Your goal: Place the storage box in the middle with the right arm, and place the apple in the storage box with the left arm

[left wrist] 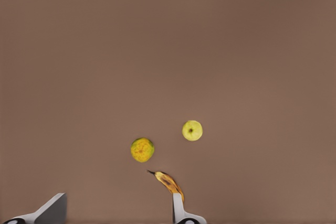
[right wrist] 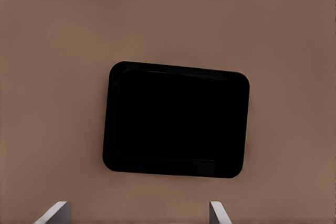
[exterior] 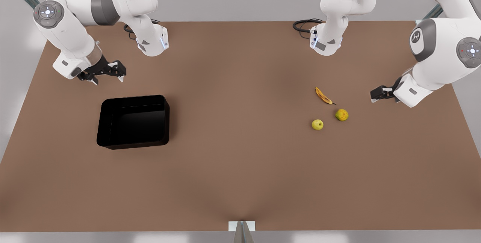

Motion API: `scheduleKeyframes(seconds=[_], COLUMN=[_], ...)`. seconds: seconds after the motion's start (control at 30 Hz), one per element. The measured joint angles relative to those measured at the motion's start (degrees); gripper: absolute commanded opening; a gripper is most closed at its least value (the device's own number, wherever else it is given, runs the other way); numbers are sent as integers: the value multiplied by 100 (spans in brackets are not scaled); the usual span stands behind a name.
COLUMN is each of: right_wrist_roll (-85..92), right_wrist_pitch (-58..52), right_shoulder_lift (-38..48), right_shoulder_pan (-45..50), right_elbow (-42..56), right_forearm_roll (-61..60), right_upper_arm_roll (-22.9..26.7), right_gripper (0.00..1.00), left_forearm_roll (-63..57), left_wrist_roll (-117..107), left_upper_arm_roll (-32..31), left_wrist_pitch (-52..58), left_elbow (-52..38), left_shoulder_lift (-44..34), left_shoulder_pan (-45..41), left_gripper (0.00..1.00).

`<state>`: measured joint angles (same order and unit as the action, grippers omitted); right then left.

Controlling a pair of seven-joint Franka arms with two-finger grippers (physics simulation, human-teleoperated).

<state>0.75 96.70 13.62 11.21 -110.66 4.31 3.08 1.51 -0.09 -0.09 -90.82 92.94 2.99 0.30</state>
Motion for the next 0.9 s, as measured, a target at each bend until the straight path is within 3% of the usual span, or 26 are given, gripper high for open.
scheduleKeyframes(seconds=[0.1,0.17,0.3,0.37,0.43,0.5,0.73,0.9], right_wrist_roll=[99,1867,2201,2193,2374,2572,3010,2987], right_wrist_pitch=[50,371,1073,1546,1841,2250,2704,3040], right_shoulder_lift=[-33,-403,-1652,-2218,-2460,-2618,-3133,-3564], right_shoulder_pan=[9,-688,-821,-730,-946,-1192,-1815,-1831], right_elbow=[7,7,-59,-62,-186,-448,-589,-615], right_forearm_roll=[10,4,-645,-794,-984,-984,-967,-1105], right_upper_arm_roll=[77,852,906,895,896,896,915,914], right_gripper=[100,100,100,100,100,100,100,100], left_forearm_roll=[3,29,941,1721,2564,3343,5522,6696], left_wrist_roll=[-58,-345,-4504,-6687,-7502,-7589,-6864,-5528], left_upper_arm_roll=[-20,15,167,154,102,97,-307,-8], left_wrist_pitch=[86,790,795,-16,-937,-1057,-3182,-3081], left_elbow=[-161,-880,-884,-765,-176,417,2126,3019], left_shoulder_lift=[79,649,1372,1764,1838,1807,1531,1430], left_shoulder_pan=[24,-34,68,46,14,-134,-355,-344], left_gripper=[100,100,100,100,100,100,100,100])
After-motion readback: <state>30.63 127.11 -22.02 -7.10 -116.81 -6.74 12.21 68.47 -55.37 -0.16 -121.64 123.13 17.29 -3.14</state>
